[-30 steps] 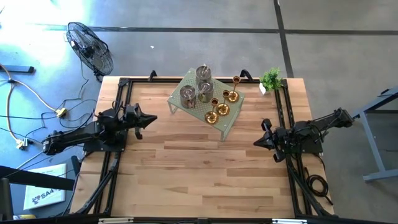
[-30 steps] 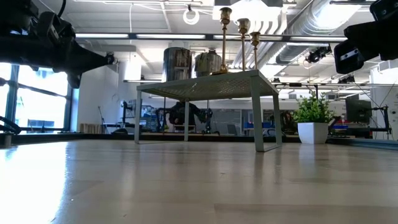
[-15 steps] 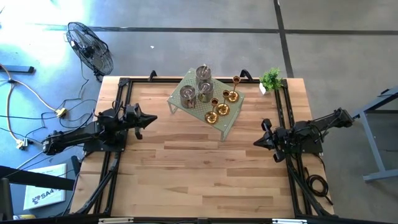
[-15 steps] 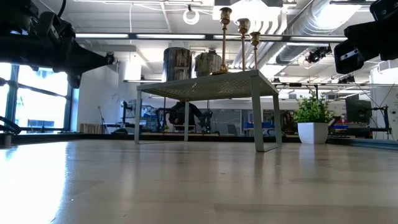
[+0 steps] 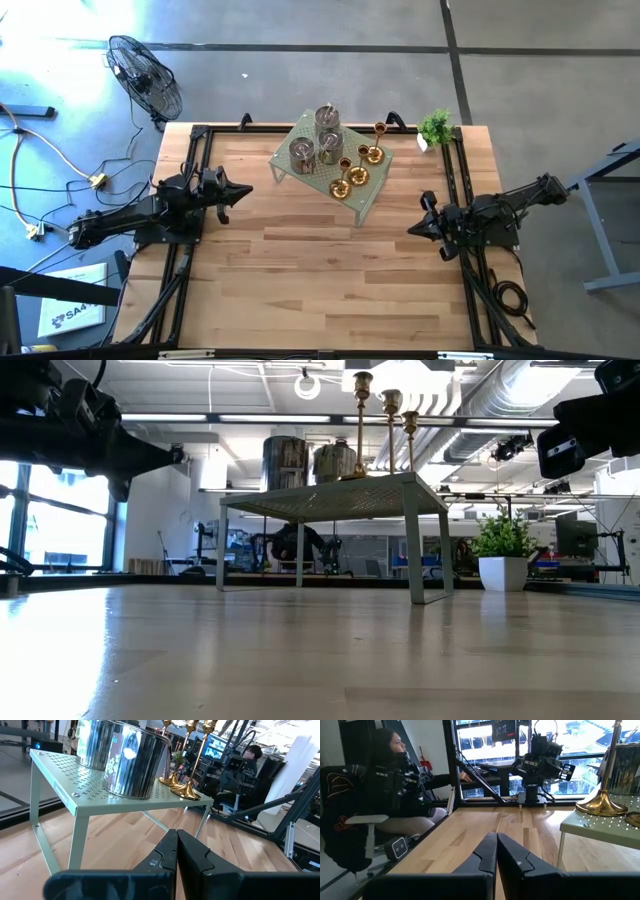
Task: Pick & Place candle stick holders
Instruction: Return to Home Position
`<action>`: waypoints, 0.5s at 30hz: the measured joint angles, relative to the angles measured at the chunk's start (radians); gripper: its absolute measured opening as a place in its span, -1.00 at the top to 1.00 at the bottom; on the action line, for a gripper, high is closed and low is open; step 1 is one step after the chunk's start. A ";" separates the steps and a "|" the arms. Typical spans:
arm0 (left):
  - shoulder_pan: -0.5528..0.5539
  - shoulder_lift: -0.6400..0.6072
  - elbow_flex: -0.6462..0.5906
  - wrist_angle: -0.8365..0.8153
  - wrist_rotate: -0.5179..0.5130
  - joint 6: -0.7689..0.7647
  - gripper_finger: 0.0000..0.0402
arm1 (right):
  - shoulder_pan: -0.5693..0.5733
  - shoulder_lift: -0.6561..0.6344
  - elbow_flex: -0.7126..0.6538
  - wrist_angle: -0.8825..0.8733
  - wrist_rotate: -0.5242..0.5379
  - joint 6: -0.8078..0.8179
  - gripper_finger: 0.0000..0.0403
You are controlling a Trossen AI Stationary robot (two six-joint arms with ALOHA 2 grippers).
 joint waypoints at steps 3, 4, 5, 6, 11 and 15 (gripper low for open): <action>0.000 0.000 0.000 0.000 0.000 0.000 0.99 | 0.000 0.000 0.000 0.000 0.000 0.000 0.97; 0.000 0.000 0.000 0.000 0.000 0.000 0.99 | 0.000 0.000 0.000 0.000 0.000 0.000 0.97; 0.000 0.000 0.000 0.000 0.000 0.000 0.99 | 0.000 0.000 0.000 0.000 0.000 0.000 0.96; 0.000 0.000 0.000 0.000 0.000 0.000 0.99 | 0.000 0.000 0.000 0.000 0.000 0.000 0.96; 0.000 0.000 0.000 0.000 0.000 0.000 0.99 | 0.000 0.000 0.000 0.000 0.000 0.000 0.96; 0.000 0.000 0.000 0.000 0.000 0.000 0.99 | 0.000 0.000 0.000 0.000 0.000 0.000 0.96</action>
